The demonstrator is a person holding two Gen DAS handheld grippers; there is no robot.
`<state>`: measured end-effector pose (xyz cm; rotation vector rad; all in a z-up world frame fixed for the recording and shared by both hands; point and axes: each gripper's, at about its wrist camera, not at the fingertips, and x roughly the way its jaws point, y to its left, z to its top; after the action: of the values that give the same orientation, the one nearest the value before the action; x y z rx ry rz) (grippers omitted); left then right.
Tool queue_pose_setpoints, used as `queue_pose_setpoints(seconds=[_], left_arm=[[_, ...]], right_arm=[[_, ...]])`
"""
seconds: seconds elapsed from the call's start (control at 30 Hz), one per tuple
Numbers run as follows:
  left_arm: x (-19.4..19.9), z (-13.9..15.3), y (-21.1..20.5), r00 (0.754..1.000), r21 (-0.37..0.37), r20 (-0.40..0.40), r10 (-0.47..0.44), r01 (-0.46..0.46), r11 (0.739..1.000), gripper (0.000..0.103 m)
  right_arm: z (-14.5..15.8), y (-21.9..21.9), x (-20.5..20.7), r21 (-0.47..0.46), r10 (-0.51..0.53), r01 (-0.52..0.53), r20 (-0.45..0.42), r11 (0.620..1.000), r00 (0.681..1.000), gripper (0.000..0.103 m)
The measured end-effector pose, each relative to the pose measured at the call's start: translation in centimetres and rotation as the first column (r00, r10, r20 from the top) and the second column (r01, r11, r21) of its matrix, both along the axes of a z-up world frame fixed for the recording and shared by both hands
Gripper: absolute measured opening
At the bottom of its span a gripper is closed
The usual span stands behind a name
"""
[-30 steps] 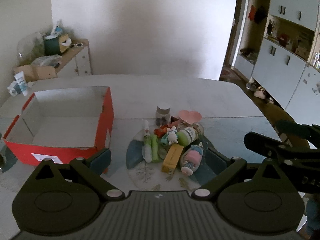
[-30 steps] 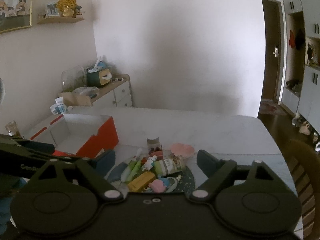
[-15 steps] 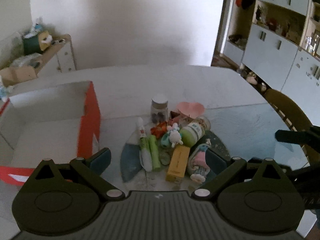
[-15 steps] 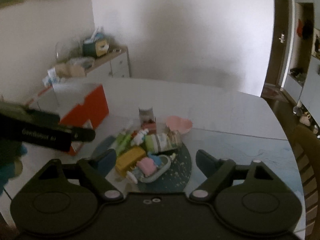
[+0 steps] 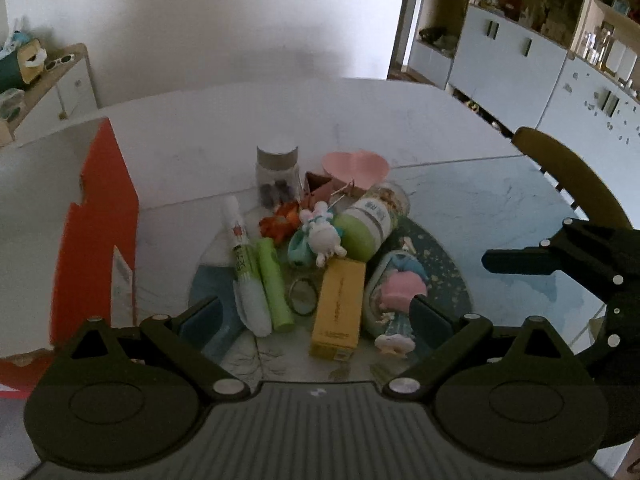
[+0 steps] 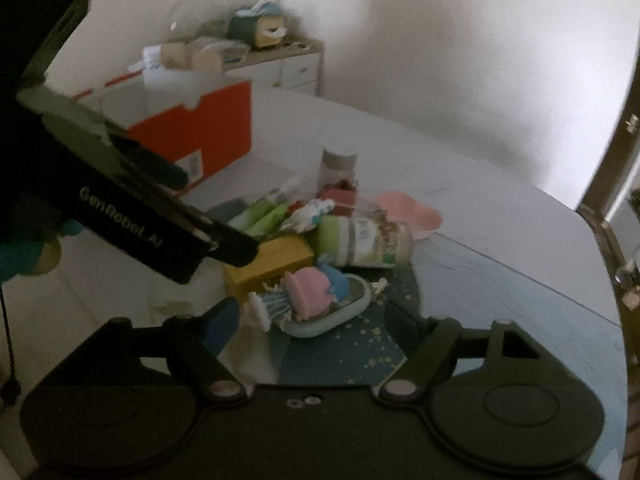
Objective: Organize rigid objects
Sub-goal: 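Grasp the yellow box with the left tool while the right tool grasps the pink-haired doll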
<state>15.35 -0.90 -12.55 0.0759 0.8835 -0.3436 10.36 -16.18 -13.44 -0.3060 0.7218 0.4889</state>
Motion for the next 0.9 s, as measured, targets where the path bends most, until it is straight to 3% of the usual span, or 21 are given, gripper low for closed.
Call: queue_pose_setpoints(seconds=[0.1, 0.23, 0.57, 0.8, 0.9], left_arm=[[0.7, -0.7, -0.3, 1.0, 0.003, -0.012, -0.018, 0.018, 1.0, 0.097], [1.5, -1.6, -0.7, 0.999, 0.012, -0.042, -0.033, 0.034, 0.999, 0.078], [2.3, -2.7, -1.8, 0.995, 0.047, -0.045, -0.087, 0.089, 0.995, 0.047], [2.8, -3.5, -2.5, 0.992, 0.061, -0.068, -0.105, 0.109, 0.992, 0.041], [2.9, -3.5, -2.7, 0.992, 0.066, -0.063, -0.113, 0.117, 0.991, 0.038]], right_arm=[[-0.7, 0.4, 0.7, -0.034, 0.04, -0.04, 0.005, 0.999, 0.999, 0.078], [-1.6, 0.8, 1.7, -0.049, 0.083, -0.083, -0.003, 0.995, 0.997, 0.075], [-2.8, 1.7, 2.8, -0.055, 0.178, -0.179, -0.027, 0.982, 0.984, 0.073], [-3.2, 1.8, 2.7, -0.041, 0.19, -0.192, -0.053, 0.981, 0.98, 0.063], [-3.3, 1.8, 2.6, -0.037, 0.186, -0.188, -0.051, 0.982, 0.981, 0.063]])
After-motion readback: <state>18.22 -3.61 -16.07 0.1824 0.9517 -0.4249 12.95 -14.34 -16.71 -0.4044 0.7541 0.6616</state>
